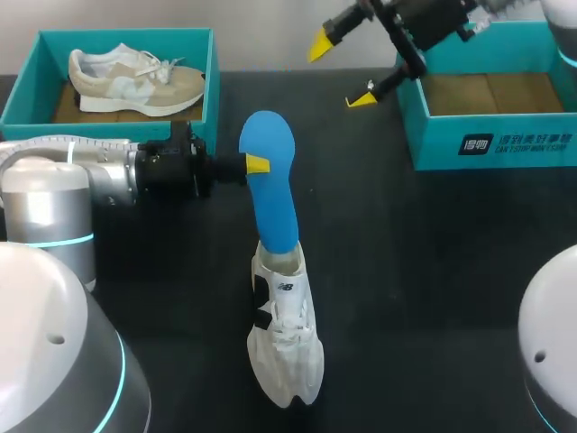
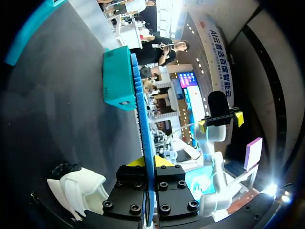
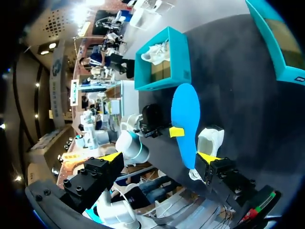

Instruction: Take the shoe out of the shoebox, open the shoe tongue, remove and reinsert the insole, then place the shoe into the shoebox

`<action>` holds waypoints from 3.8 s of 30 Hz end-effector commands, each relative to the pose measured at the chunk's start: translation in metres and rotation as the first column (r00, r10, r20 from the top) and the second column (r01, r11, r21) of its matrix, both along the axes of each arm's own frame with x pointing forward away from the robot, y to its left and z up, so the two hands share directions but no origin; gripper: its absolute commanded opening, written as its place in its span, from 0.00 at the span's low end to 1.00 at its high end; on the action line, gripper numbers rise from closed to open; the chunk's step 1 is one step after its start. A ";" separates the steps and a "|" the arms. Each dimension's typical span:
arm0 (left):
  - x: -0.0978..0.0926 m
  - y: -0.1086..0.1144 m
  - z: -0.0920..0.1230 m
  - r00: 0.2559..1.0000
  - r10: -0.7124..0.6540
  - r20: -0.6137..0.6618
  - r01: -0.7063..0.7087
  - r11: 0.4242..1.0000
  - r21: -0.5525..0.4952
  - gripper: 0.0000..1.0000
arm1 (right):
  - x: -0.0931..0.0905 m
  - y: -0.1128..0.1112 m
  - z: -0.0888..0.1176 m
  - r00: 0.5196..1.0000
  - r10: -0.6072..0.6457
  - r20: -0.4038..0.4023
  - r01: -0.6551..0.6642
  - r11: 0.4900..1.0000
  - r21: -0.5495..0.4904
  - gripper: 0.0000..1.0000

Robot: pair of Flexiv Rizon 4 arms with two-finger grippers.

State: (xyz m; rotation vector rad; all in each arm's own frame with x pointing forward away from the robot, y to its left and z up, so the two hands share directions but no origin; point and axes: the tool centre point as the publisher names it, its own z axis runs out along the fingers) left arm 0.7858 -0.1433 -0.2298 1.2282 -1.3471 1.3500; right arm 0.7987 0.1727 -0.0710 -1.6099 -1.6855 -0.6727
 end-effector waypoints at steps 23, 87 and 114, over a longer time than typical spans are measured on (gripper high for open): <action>-0.001 0.000 0.000 1.000 0.002 0.000 -0.002 1.000 0.000 0.00 | -0.006 0.044 0.011 0.995 0.084 0.061 -0.016 0.702 -0.712 1.00; -0.001 0.000 0.000 1.000 0.002 0.000 -0.002 1.000 0.000 0.00 | 0.018 -0.003 -0.041 0.993 -0.095 0.073 0.012 0.683 0.731 1.00; -0.001 0.000 0.000 1.000 0.002 0.000 -0.002 1.000 0.000 0.00 | 0.019 0.000 -0.036 0.992 -0.111 0.051 0.050 0.748 0.662 1.00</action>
